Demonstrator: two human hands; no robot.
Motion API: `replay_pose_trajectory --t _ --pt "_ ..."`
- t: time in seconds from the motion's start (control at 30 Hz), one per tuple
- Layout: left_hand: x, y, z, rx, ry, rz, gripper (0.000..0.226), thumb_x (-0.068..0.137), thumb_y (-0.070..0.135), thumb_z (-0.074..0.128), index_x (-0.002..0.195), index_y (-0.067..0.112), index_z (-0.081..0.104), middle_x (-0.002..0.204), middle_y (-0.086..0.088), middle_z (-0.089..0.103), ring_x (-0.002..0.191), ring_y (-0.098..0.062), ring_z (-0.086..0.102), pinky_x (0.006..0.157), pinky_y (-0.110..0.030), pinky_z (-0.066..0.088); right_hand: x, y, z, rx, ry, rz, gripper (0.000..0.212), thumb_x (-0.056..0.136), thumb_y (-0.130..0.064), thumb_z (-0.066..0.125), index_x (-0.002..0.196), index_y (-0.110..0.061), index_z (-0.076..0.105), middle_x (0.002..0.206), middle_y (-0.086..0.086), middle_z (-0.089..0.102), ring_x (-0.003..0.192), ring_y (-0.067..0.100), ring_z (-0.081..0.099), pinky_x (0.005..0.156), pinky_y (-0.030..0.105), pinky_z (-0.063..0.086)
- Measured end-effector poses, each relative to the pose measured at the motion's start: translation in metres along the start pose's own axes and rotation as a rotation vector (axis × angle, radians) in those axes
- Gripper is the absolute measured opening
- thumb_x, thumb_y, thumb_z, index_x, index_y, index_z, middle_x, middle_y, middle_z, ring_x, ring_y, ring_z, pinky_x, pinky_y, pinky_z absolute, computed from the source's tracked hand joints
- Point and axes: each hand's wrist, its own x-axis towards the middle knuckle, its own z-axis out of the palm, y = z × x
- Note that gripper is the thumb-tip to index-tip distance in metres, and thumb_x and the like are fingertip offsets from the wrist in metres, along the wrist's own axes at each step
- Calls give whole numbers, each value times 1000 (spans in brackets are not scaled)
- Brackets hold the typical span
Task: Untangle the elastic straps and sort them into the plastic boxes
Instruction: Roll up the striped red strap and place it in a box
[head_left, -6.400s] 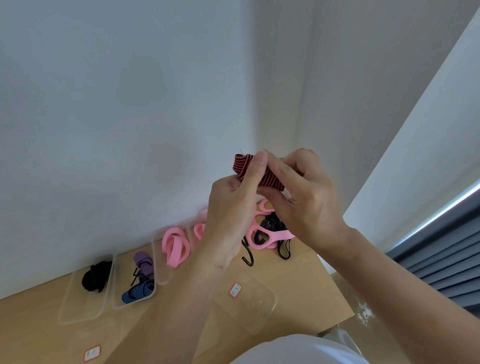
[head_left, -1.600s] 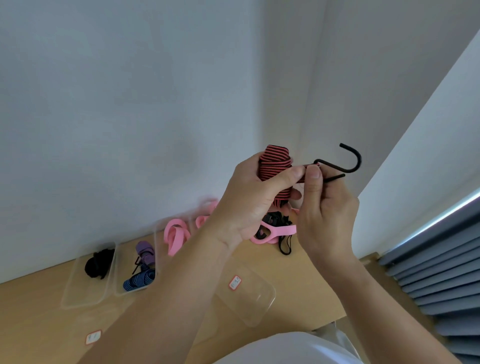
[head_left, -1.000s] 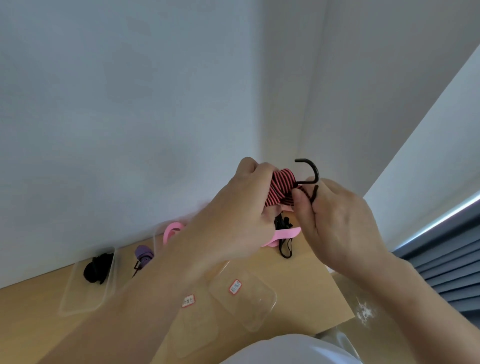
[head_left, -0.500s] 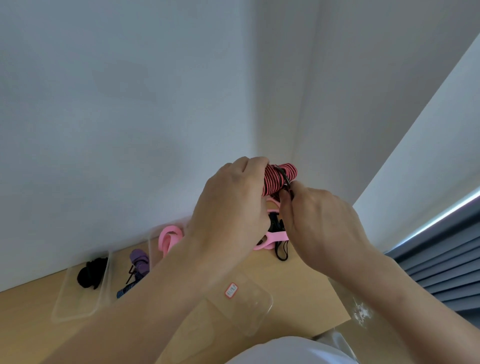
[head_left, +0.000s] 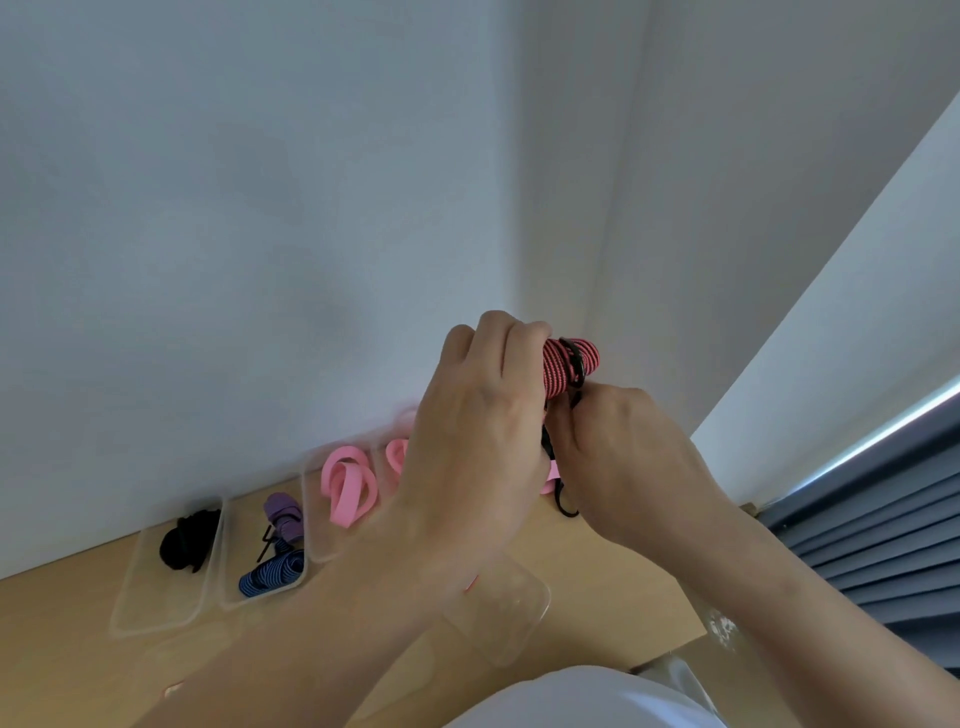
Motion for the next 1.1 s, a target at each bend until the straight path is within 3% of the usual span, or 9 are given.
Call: replay_pose_trajectory --t 0.07,0.23,0.53,0.67,0.73,0.8,0.87,0.93,1.1 --pt "-1 0 -2 -6 -1 10 49 62 -16 61 109 -4 66 98 -18 64 78 -34 56 72 -37 37 0 1 1 -62 -54 21 11 94 -8 28 93 -19 30 72 -3 18 66 21 27 48 29 14" --pt "-4 1 -6 -72 -34 -18 50 63 -19 60 111 -5 66 101 -20 65 84 -37 59 76 -35 37 5 -4 4 -66 -110 75 28 92 -9 33 71 -16 16 71 -3 22 63 20 27 50 30 19" --pt "-12 -12 -1 -199 -110 -101 52 77 -11 62 126 6 62 116 -8 58 104 -26 57 83 -28 42 7 -4 14 121 -136 47 10 98 -14 38 89 -16 35 84 4 32 78 26 35 68 34 44" --pt "-14 -16 3 -272 -96 -165 52 79 -9 62 128 9 60 118 -4 56 105 -19 56 82 -22 42 6 -2 12 721 -70 254 9 86 -27 47 84 -18 45 76 5 61 78 31 56 74 47 52" --pt "-13 -18 2 -324 -70 -185 50 80 -5 67 127 11 60 117 -1 57 100 -11 53 78 -15 41 5 4 10 1025 -112 229 22 77 -38 50 97 -28 51 82 7 69 81 33 65 75 50 53" --pt "-13 -19 1 -364 -58 -170 49 81 -4 66 126 13 60 116 -1 57 96 -4 50 78 -9 40 2 9 9 1355 -158 181 38 81 -38 59 115 -21 57 96 20 67 81 43 62 71 53 47" --pt "-12 -17 1 -387 -48 -143 50 81 -7 64 125 16 61 116 1 58 96 1 49 81 -3 39 1 11 7 1567 -102 163 42 91 -42 60 125 -17 60 106 27 64 81 37 61 68 51 41" --pt "-13 -16 3 -395 -45 -127 52 80 -9 65 126 15 61 115 1 57 95 2 49 81 -3 39 2 9 8 1537 39 175 40 95 -42 55 124 -17 66 106 21 68 81 26 64 65 42 45" --pt "-14 -17 4 -368 7 -58 56 77 -13 58 127 11 62 113 -4 56 100 -16 58 80 -17 46 2 4 2 1475 195 128 34 94 -32 59 117 -9 69 83 -5 70 68 4 64 62 15 48"
